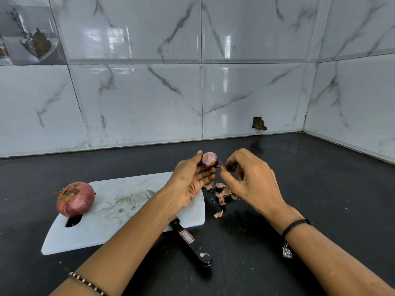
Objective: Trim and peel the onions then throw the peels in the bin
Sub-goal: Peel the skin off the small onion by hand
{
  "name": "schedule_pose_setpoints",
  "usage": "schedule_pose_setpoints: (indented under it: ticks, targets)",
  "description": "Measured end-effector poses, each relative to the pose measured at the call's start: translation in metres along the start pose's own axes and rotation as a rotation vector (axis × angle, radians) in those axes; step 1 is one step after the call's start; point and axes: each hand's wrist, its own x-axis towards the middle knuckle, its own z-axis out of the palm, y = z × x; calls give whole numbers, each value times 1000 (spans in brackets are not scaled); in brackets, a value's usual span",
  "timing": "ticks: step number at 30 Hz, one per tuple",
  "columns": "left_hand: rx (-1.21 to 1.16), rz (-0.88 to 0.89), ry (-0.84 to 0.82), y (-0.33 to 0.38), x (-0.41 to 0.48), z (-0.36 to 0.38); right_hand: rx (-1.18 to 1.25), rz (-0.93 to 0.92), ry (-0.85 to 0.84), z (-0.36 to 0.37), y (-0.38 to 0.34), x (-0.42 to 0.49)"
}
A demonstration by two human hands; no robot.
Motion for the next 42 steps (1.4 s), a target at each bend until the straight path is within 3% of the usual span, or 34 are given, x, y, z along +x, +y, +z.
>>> schedule_pose_setpoints:
  ticks: [8, 13, 16, 25, 34, 42]
  targets:
    - [-50, 27, -22, 1, 2, 3, 117, 121, 38, -1, 2, 0]
    - [-32, 60, -65, -2, 4, 2, 127, -12, 99, -1, 1, 3]
    - [-1, 86, -73, -2, 4, 2, 184, 14, 136, -1, 3, 3]
    - [28, 104, -105, -2, 3, 2, 211, -120, 86, 0, 4, 4]
    - [196, 184, -128, -5, 5, 1, 220, -107, 34, 5, 8, 4]
    - [157, 191, -114, -5, 7, 3, 207, -46, 102, 4, 7, 4]
